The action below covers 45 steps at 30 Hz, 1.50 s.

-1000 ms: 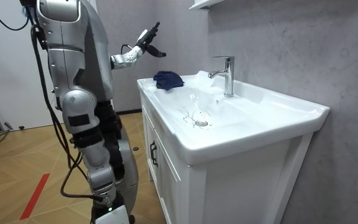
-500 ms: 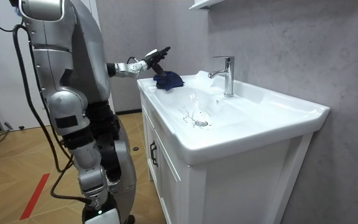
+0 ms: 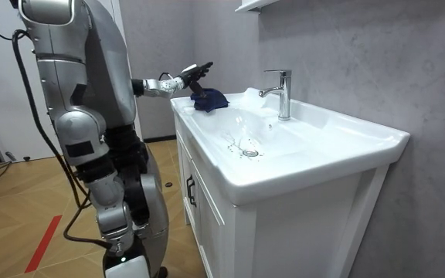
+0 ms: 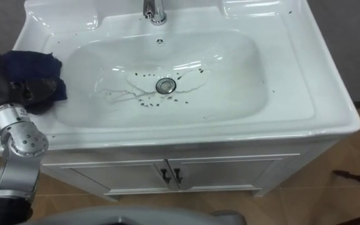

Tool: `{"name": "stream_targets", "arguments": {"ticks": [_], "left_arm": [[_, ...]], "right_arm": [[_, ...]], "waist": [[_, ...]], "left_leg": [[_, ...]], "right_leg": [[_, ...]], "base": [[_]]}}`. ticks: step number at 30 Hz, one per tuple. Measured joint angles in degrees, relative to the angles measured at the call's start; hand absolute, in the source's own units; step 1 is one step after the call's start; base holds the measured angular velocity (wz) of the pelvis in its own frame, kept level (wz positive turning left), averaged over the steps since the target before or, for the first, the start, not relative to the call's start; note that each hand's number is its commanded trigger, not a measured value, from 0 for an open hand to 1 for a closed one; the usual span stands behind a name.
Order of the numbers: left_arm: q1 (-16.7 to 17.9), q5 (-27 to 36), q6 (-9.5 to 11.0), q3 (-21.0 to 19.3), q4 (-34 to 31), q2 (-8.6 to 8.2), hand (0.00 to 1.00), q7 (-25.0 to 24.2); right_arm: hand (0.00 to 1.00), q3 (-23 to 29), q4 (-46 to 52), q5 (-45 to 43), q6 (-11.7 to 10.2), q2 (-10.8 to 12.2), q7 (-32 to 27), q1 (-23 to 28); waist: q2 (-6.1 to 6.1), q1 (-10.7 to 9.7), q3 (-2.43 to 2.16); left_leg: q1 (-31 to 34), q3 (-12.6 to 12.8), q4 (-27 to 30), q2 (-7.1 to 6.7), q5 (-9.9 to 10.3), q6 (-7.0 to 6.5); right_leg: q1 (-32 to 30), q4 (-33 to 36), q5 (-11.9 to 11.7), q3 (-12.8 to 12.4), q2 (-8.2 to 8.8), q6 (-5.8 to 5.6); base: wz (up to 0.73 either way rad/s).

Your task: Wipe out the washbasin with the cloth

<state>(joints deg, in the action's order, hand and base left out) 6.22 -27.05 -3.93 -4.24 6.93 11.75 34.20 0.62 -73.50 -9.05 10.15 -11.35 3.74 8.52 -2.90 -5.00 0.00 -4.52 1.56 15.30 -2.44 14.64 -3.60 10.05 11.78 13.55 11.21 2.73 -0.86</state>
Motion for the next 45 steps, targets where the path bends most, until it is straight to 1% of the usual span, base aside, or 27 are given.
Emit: {"name": "stream_targets", "arguments": {"ticks": [5, 8, 12, 16, 19, 22, 26, 31, 33, 45], "left_arm": [[0.00, 0.00, -0.65, 0.00, 0.07, -0.03, 0.00, 0.00], [0.00, 0.02, -0.65, 0.00, 1.97, -0.09, 0.00, 0.00], [0.01, 0.10, -0.76, -0.01, 3.56, -1.00, 0.00, -0.03], [0.02, 0.48, -0.70, -0.06, 4.03, -1.31, 0.00, 0.07], [0.01, 0.64, -0.68, -0.08, 6.16, -1.57, 0.00, 0.19], [0.01, 0.63, -0.64, -0.07, 7.95, -1.79, 0.00, 0.18], [0.01, 0.59, -0.68, -0.06, 11.32, -1.82, 0.00, 0.10], [0.06, 0.60, -0.76, -0.01, 11.81, -1.92, 0.00, -0.05], [0.06, 0.61, -0.76, -0.02, 11.81, -1.92, 0.00, -0.07], [0.30, 0.61, -0.75, -0.01, 11.80, -1.92, 0.00, -0.10]], "right_arm": [[0.00, -0.01, -0.02, 0.23, -0.03, 0.01, -0.43, -0.05], [0.00, -0.05, -0.03, 0.65, -0.09, 0.04, -1.18, -0.07], [0.00, -0.60, -0.05, 1.99, -0.05, 0.04, -1.26, 0.12], [0.00, -0.52, -0.08, 2.12, -0.08, 0.04, -1.52, 0.52], [0.00, -0.47, -0.05, 3.54, -0.10, 0.12, -2.89, 0.91], [0.00, -0.27, -0.04, 4.22, -0.07, 0.20, -3.57, 1.04], [0.00, -0.18, 0.01, 4.22, -0.06, 0.20, -3.56, 1.00], [0.00, 0.00, 0.23, 4.56, -0.02, 0.14, -3.53, 1.76], [0.00, 0.22, 0.17, 4.60, -0.05, 0.14, -3.53, 1.94], [0.00, 1.29, 0.75, 4.98, -0.09, 0.09, -3.54, 3.01]], "waist": [[-0.03, 0.03, 0.00], [-0.17, 0.03, 0.05], [-0.16, 0.16, 0.08], [-0.06, 0.16, 0.12], [0.05, -0.05, 0.17], [0.21, -0.26, 0.13], [0.10, -0.80, 0.07], [-0.47, -0.86, -0.36], [-0.59, -0.94, -0.43], [-0.35, -1.05, -0.39]], "left_leg": [[-0.08, 0.04, -0.02, 0.00, 0.00, 0.00], [-0.15, 0.03, -0.02, 0.00, 0.00, 0.00], [-0.10, -0.21, -0.05, 0.00, 0.00, 0.00], [-0.04, -0.22, -0.08, -0.04, 0.00, 0.00], [0.08, -0.05, -0.09, -0.03, 0.00, 0.00], [0.25, -0.36, -0.02, -0.05, 0.01, -0.01], [0.41, -0.43, 0.06, -0.04, 0.01, -0.01], [1.07, -0.34, 0.07, -0.05, -0.02, -0.01], [1.01, -0.32, -0.02, -0.05, -0.02, -0.01], [0.99, -0.25, -0.60, -0.16, -0.07, 0.03]], "right_leg": [[0.09, 0.00, 0.00, -0.02, 0.00, 0.00], [0.15, 0.00, 0.00, -0.02, -0.01, 0.00], [0.10, 0.00, 0.00, 0.00, 0.00, 0.00], [0.04, -0.02, 0.00, 0.02, 0.00, 0.00], [-0.02, -0.05, 0.00, 0.10, 0.03, 0.00], [-0.11, -0.13, 0.00, 0.18, 0.03, 0.00], [-0.24, -0.13, 0.00, 0.24, 0.03, 0.00], [-1.01, -0.02, -0.01, 0.13, 0.03, -0.01], [-1.03, -0.03, -0.01, 0.13, 0.02, -0.01], [-1.21, -0.18, -0.01, 0.07, -0.03, -0.01]], "base": [[0.00], [0.00], [0.00], [0.00], [0.00], [0.00], [0.00], [0.00], [0.00], [0.00]]}}
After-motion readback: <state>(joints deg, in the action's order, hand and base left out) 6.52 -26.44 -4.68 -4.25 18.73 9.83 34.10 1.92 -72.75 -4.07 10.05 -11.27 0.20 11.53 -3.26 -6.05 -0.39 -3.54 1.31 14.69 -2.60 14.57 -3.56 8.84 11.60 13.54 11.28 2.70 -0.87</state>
